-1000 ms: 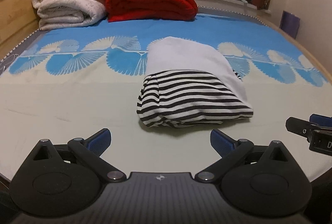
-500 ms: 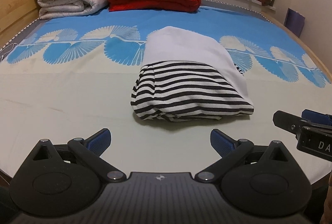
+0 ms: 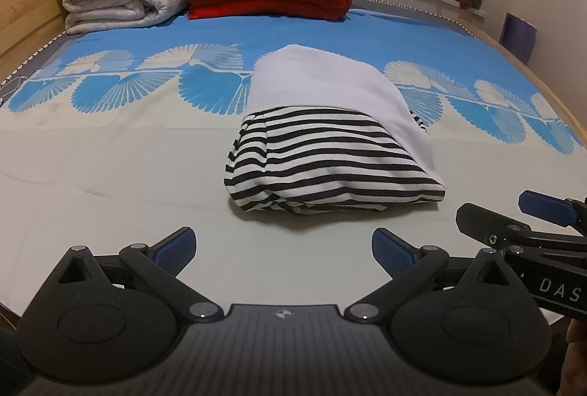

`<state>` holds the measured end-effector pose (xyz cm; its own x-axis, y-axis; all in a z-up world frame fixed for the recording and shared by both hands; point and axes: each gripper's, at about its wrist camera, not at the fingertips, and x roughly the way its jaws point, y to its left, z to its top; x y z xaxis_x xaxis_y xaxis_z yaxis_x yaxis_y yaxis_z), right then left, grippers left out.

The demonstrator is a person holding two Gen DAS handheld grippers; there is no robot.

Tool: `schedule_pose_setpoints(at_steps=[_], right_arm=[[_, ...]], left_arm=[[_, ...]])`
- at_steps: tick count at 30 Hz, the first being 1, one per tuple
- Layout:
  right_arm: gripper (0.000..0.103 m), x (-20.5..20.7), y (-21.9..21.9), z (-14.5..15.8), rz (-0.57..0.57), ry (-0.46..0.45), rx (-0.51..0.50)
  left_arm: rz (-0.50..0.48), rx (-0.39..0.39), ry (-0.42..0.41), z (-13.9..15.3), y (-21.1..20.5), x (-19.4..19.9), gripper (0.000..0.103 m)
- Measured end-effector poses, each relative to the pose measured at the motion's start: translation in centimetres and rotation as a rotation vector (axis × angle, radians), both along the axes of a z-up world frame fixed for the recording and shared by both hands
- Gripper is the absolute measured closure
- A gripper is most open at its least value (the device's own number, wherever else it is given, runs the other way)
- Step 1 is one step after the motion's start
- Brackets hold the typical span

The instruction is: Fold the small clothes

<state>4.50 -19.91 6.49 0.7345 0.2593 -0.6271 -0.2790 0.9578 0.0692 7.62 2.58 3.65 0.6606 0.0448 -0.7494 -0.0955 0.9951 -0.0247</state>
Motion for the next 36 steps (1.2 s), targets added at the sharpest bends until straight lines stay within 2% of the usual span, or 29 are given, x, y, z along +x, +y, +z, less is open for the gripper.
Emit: schedule_pose_setpoints(at_steps=[36], right_arm=[[0.020,0.40,0.20,-0.56,-0.003,0.026,0.013]], left_arm=[[0.003,-0.007,0.022,-0.77,0.37,0.15,0.001]])
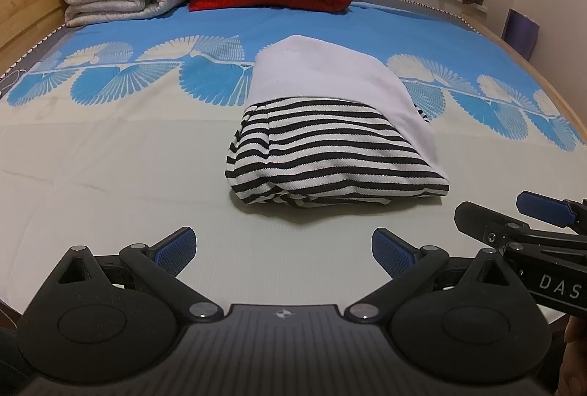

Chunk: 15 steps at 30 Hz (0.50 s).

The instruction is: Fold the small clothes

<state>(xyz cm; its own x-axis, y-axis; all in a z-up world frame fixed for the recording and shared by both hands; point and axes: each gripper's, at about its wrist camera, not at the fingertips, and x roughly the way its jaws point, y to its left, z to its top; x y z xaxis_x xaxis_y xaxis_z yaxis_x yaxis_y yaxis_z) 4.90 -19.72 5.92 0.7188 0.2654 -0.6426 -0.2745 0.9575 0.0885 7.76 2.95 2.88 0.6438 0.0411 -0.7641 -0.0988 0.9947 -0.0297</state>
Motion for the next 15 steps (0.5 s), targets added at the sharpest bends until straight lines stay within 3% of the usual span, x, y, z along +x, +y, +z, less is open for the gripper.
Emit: schedule_pose_setpoints(at_steps=[15], right_arm=[[0.020,-0.01,0.00,-0.23,0.003,0.003,-0.001]], left_arm=[[-0.004,0.000,0.000,-0.02,0.16,0.09,0.001]])
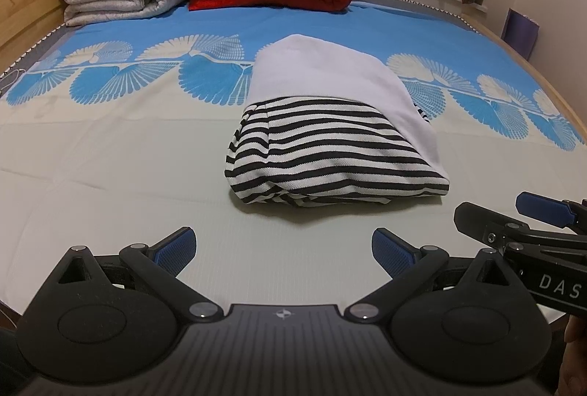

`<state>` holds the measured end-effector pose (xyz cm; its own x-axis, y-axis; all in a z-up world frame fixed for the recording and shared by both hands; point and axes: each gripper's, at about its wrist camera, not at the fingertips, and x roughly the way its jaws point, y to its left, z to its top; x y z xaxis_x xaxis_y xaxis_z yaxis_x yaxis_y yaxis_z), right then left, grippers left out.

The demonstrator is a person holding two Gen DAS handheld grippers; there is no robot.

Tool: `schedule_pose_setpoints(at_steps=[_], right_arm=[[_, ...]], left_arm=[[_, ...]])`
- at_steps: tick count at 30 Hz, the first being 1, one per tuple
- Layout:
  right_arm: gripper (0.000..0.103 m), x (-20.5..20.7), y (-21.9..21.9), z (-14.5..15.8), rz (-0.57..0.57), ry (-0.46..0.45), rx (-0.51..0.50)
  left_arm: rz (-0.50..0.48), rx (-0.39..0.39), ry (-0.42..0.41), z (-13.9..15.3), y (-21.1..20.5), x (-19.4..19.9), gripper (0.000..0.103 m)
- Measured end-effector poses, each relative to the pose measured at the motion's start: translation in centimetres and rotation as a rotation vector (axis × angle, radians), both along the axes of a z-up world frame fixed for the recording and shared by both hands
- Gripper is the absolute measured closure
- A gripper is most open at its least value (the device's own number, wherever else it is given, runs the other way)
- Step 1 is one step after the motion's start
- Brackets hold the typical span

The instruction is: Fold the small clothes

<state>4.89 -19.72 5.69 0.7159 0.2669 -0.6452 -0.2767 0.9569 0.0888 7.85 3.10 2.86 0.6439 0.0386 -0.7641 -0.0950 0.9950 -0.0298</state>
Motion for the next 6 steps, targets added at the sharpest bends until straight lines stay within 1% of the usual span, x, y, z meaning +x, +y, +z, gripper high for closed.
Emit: schedule_pose_setpoints(at_steps=[6], right_arm=[[0.020,0.05,-0.07,0.07,0.001,0.001,0.001]], left_arm=[[0.000,-0.001,0.002,-0.01,0.04,-0.01,0.001]])
